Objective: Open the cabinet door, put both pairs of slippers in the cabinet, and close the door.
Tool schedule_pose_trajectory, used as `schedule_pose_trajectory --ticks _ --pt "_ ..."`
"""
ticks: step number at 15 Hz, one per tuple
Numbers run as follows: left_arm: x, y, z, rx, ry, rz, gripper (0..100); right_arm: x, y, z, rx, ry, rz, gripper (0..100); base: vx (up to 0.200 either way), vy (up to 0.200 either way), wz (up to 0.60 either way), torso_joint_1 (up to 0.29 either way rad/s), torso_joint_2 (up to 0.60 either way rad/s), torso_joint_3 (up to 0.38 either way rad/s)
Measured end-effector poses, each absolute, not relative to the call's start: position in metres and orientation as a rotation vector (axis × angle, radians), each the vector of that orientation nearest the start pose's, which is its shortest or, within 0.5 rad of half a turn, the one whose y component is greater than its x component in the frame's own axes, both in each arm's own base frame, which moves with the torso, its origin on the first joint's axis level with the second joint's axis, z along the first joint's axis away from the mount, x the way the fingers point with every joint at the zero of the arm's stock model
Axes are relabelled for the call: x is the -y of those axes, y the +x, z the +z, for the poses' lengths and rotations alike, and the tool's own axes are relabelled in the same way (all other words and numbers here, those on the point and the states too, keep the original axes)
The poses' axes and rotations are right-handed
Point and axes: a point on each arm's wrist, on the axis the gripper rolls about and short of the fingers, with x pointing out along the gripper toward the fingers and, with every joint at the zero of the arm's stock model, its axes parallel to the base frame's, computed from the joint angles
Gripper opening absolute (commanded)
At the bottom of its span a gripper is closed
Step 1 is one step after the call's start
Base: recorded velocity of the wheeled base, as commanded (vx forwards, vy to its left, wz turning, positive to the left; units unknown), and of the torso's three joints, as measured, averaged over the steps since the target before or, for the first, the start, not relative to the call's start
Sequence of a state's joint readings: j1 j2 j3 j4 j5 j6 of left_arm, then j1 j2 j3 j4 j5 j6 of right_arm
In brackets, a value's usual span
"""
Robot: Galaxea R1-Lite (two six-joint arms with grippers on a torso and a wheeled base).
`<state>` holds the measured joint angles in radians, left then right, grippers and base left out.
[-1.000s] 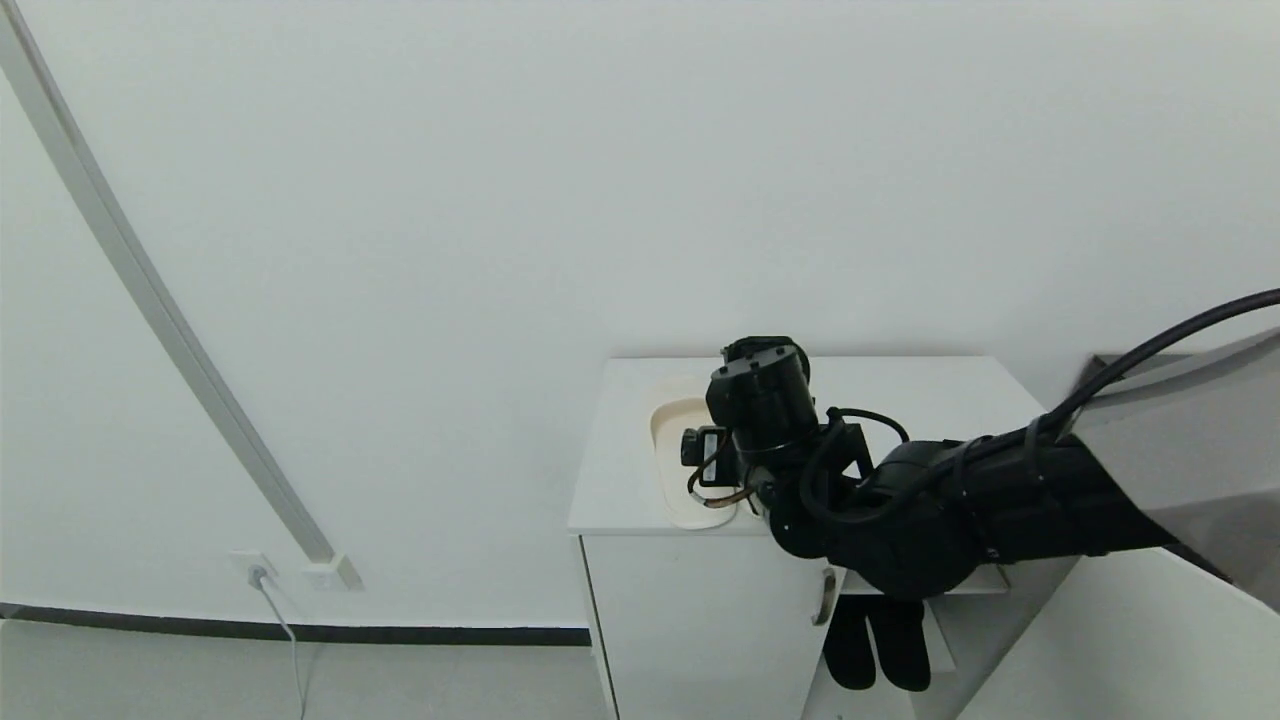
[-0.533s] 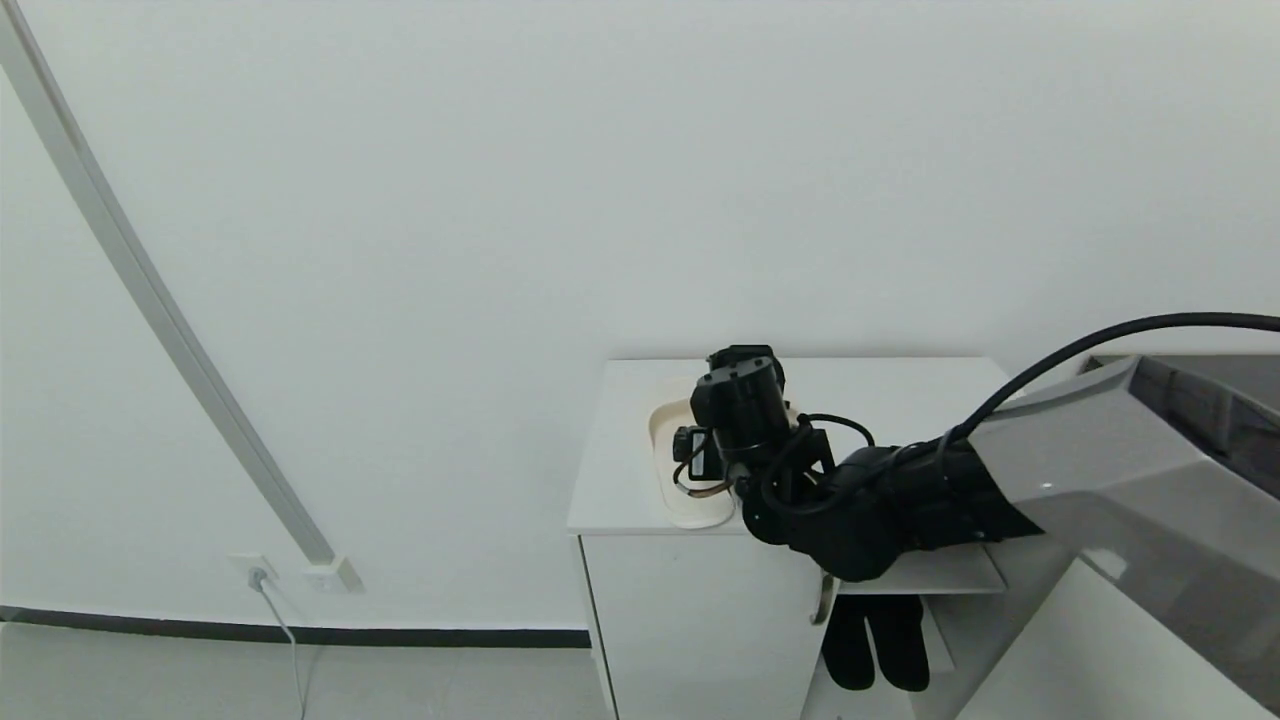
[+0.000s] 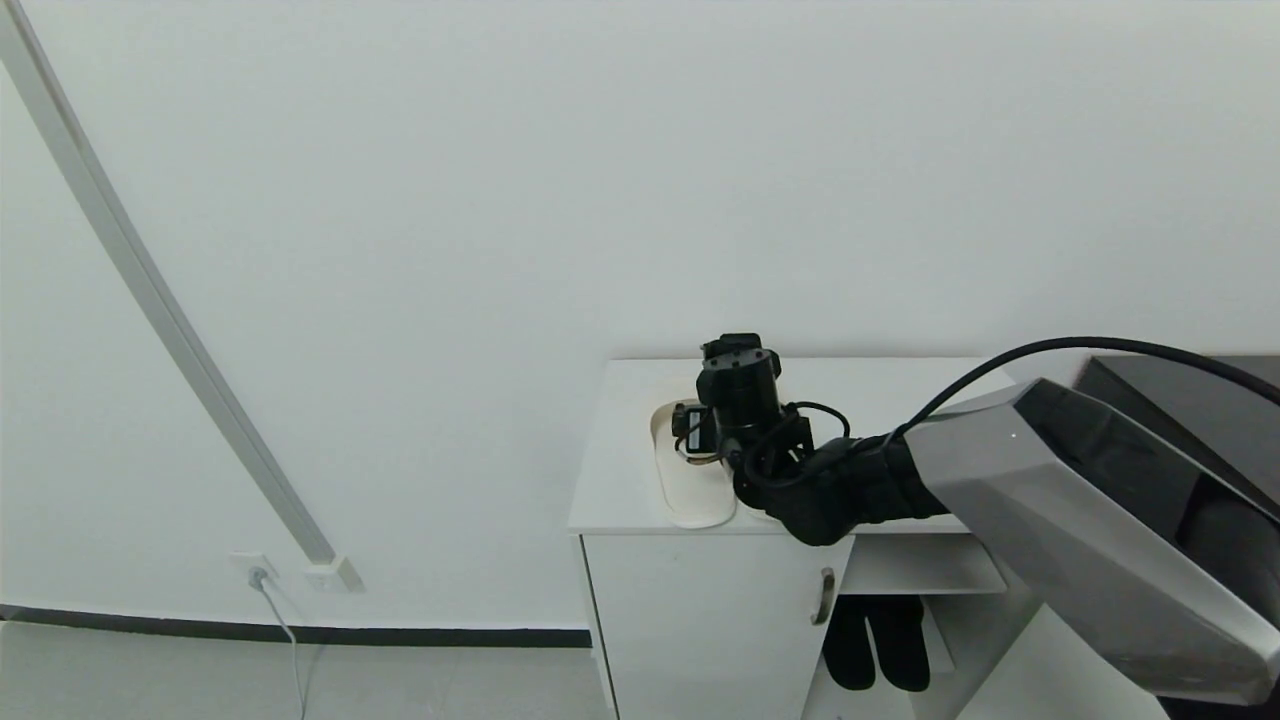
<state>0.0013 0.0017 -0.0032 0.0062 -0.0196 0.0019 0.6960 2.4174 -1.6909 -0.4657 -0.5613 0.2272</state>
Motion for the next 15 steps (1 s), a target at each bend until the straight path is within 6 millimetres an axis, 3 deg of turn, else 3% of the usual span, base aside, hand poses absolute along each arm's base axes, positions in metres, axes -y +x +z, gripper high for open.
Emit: schedule_pose_trajectory --ticks 2,3,11,15 --pt "0.000 -0.023 0.076 -0.004 0.002 -0.018 0 -0.311 0.396 0.109 -0.228 0.068 0.101 100 0.000 0.000 0.00 0.000 0.00 0.000" --pt "0.000 -0.023 0.076 -0.005 0.001 -0.018 0 -0.312 0.396 0.107 -0.230 0.065 0.103 0 0.000 0.000 0.00 0.000 0.00 0.000" --pt "0.000 -0.023 0.076 -0.004 0.002 -0.018 0 -0.312 0.391 0.110 -0.233 0.044 0.115 0 0.000 0.000 0.00 0.000 0.00 0.000" --pt "0.000 -0.023 0.076 -0.005 0.002 -0.019 0 -0.298 0.363 0.134 -0.239 0.056 0.200 0 0.000 0.000 0.00 0.000 0.00 0.000"
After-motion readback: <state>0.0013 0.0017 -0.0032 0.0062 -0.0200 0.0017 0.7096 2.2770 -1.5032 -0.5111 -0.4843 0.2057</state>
